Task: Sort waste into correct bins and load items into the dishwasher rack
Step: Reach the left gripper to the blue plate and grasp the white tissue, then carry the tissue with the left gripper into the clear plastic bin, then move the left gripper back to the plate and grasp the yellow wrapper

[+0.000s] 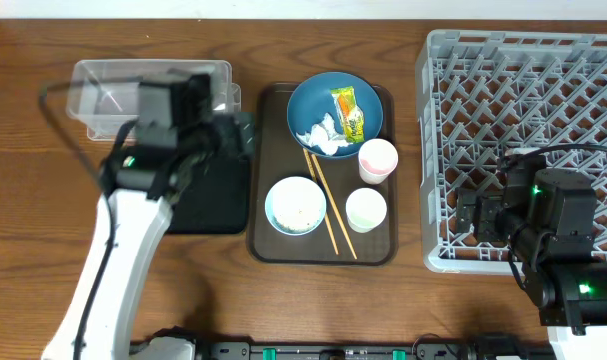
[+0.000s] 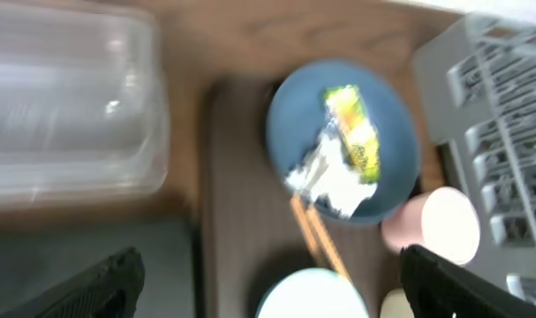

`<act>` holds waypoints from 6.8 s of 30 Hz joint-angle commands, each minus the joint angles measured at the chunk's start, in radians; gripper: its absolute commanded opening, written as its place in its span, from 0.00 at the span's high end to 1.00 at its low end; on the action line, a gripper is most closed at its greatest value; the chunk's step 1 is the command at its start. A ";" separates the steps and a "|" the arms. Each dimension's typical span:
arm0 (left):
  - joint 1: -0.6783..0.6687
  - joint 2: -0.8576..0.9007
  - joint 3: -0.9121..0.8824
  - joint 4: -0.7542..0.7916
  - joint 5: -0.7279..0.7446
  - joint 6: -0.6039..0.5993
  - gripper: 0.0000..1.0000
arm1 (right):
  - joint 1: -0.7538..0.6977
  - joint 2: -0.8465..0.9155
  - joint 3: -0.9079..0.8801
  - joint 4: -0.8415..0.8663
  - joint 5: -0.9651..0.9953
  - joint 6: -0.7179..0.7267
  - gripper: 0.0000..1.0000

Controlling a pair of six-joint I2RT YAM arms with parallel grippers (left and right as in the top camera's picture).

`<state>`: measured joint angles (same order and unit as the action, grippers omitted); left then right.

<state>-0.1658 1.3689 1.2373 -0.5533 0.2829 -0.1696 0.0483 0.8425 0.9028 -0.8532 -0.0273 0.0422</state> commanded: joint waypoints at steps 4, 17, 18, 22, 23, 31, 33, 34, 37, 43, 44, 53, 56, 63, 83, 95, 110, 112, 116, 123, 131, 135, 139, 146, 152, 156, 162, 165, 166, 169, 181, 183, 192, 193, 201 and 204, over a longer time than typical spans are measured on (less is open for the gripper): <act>-0.128 0.159 0.037 0.218 -0.015 0.046 0.05 | 0.005 -0.005 0.022 -0.003 -0.003 0.005 0.01; -0.259 0.443 0.037 0.427 -0.074 0.043 0.05 | 0.005 -0.005 0.022 -0.003 -0.003 0.005 0.01; -0.259 0.454 0.037 0.427 -0.074 0.030 0.05 | 0.005 -0.005 0.022 -0.003 -0.003 0.005 0.01; -0.260 0.484 0.037 0.433 -0.058 0.018 0.05 | 0.005 -0.005 0.022 -0.003 -0.003 0.005 0.01; -0.261 0.492 0.037 0.432 -0.058 0.018 0.05 | 0.005 -0.005 0.022 -0.003 -0.003 0.005 0.01; -0.290 0.562 0.037 0.432 -0.056 0.019 0.08 | 0.005 -0.005 0.022 -0.004 -0.003 0.005 0.01; -0.292 0.580 0.037 0.432 -0.056 0.019 0.11 | 0.005 -0.005 0.022 -0.005 -0.003 0.005 0.01; -0.292 0.587 0.037 0.432 -0.056 0.019 0.14 | 0.005 -0.005 0.022 -0.005 -0.003 0.005 0.01; -0.292 0.595 0.037 0.432 -0.056 0.019 0.24 | 0.005 -0.005 0.022 -0.005 -0.003 0.005 0.01; -0.292 0.595 0.037 0.428 -0.056 0.019 0.49 | 0.005 -0.005 0.022 -0.005 -0.003 0.005 0.01; -0.292 0.595 0.037 0.428 -0.056 0.019 0.53 | 0.005 -0.005 0.022 -0.005 -0.003 0.005 0.01; -0.291 0.595 0.037 0.429 -0.076 0.019 0.76 | 0.005 -0.005 0.022 -0.003 -0.003 0.005 0.01; -0.289 0.595 0.037 0.429 -0.092 0.019 0.89 | 0.005 -0.005 0.022 -0.003 -0.003 0.005 0.01; -0.268 0.551 0.037 0.432 -0.093 0.019 0.94 | 0.005 -0.005 0.022 -0.004 -0.003 0.005 0.01; 0.115 0.280 0.037 0.476 -0.093 0.019 0.93 | 0.005 -0.005 0.022 -0.004 -0.003 0.005 0.01; 0.216 0.375 0.037 0.479 -0.096 0.019 0.69 | 0.005 -0.005 0.022 -0.004 -0.003 0.005 0.01; 0.026 0.280 0.036 0.480 0.069 -0.117 0.14 | 0.005 -0.005 0.022 -0.004 -0.003 0.005 0.01; -0.014 0.280 0.036 0.482 0.069 -0.119 0.13 | 0.005 -0.005 0.022 -0.006 -0.003 0.005 0.01; -0.074 0.294 0.036 0.501 0.068 -0.274 0.12 | 0.005 -0.005 0.022 -0.013 -0.004 0.005 0.01; -0.169 0.403 0.039 0.547 0.065 -0.255 0.13 | 0.005 -0.005 0.022 -0.012 -0.004 0.005 0.01; -0.222 0.482 0.266 0.286 -0.064 -0.095 0.12 | 0.005 -0.005 0.022 -0.015 -0.004 0.005 0.01; -0.222 0.539 0.419 0.161 -0.089 -0.074 0.12 | 0.005 -0.005 0.022 -0.015 -0.004 0.005 0.01; -0.238 0.607 0.463 0.139 -0.088 -0.075 0.12 | 0.005 -0.005 0.022 -0.015 -0.004 0.005 0.01; -0.304 0.724 0.463 0.173 -0.090 -0.074 0.11 | 0.005 -0.005 0.022 -0.016 -0.004 0.005 0.01; -0.329 0.784 0.463 0.223 -0.090 -0.122 0.05 | 0.005 -0.005 0.022 -0.019 -0.004 0.005 0.01; -0.332 0.809 0.461 0.218 -0.091 -0.160 0.05 | 0.005 -0.005 0.022 -0.019 -0.003 0.005 0.01; -0.332 0.826 0.451 0.214 -0.094 -0.233 0.05 | 0.005 -0.005 0.022 -0.024 -0.003 0.005 0.01; -0.332 0.835 0.451 0.214 -0.093 -0.256 0.04 | 0.005 -0.005 0.022 -0.026 -0.004 0.005 0.01; -0.332 0.838 0.450 0.214 -0.093 -0.256 0.04 | 0.005 -0.005 0.022 -0.027 -0.004 0.005 0.01; -0.336 0.848 0.450 0.214 -0.094 -0.256 0.03 | 0.005 -0.005 0.022 -0.029 -0.004 0.005 0.01; -0.342 0.881 0.449 0.210 -0.119 -0.255 0.06 | 0.005 -0.005 0.022 -0.027 -0.003 0.005 0.01; -0.346 0.882 0.447 0.211 -0.132 -0.256 0.07 | 0.005 -0.005 0.022 -0.029 -0.003 0.005 0.01; -0.370 0.895 0.433 0.218 -0.172 -0.255 0.07 | 0.005 -0.005 0.022 -0.029 -0.004 0.005 0.01; -0.371 0.898 0.433 0.218 -0.172 -0.255 0.07 | 0.005 -0.005 0.022 -0.030 -0.004 0.005 0.01; -0.374 0.917 0.433 0.220 -0.172 -0.255 0.18 | 0.005 -0.005 0.022 -0.032 -0.004 0.005 0.01; -0.375 0.917 0.433 0.219 -0.172 -0.255 0.37 | 0.005 -0.005 0.022 -0.032 -0.004 0.005 0.01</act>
<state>-0.5404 2.2673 1.6775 -0.3332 0.1234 -0.4282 0.0483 0.8425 0.9028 -0.8825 -0.0269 0.0422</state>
